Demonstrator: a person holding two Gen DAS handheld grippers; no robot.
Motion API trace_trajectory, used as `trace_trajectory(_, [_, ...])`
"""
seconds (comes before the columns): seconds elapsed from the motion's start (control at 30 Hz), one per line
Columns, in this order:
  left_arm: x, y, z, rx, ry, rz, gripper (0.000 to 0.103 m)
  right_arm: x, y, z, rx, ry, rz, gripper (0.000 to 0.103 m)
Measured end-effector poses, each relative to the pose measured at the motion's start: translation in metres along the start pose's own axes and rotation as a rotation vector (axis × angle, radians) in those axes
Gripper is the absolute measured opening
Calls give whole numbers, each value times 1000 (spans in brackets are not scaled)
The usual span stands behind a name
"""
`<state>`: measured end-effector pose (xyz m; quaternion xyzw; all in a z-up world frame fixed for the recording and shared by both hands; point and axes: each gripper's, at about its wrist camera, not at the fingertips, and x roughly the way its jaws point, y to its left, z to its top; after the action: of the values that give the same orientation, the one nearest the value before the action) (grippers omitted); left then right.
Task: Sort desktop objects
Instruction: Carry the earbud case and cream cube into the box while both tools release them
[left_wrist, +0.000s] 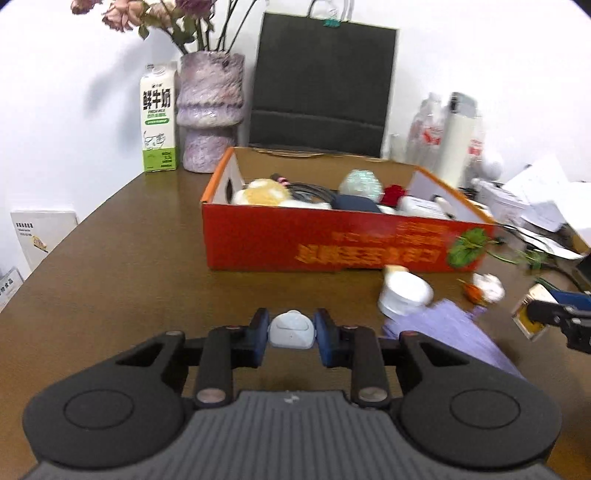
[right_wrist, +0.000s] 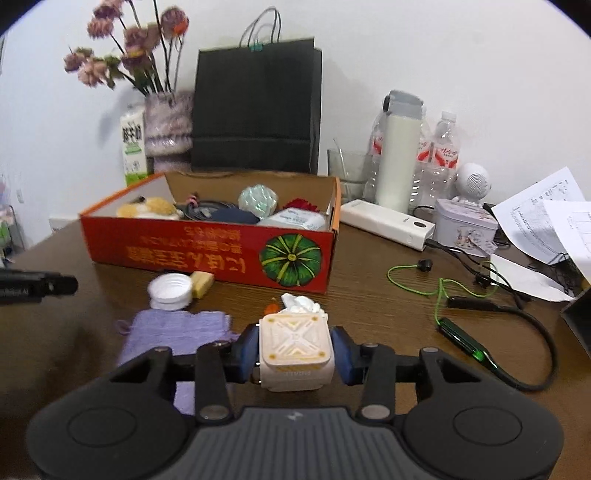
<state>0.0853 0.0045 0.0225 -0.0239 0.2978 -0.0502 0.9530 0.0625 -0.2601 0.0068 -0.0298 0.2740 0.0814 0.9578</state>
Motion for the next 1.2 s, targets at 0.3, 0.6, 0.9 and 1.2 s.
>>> trace_trajectory(0.3, [-88, -22, -40, -14, -3, -105, 27, -93, 34, -39, 41, -31, 89, 41])
trace_trajectory(0.6, [-146, -27, -75, -14, -23, -123, 27, -139, 65, -77, 24, -1, 139, 41])
trace_trajectory(0.9, [-147, -25, -65, -2, -49, -118, 27, -142, 64, -67, 55, -21, 168, 41])
trace_trajectory(1.2, [-87, -7, 36, -39, -151, -75, 27, -84, 45, 21, 37, -118, 198, 41])
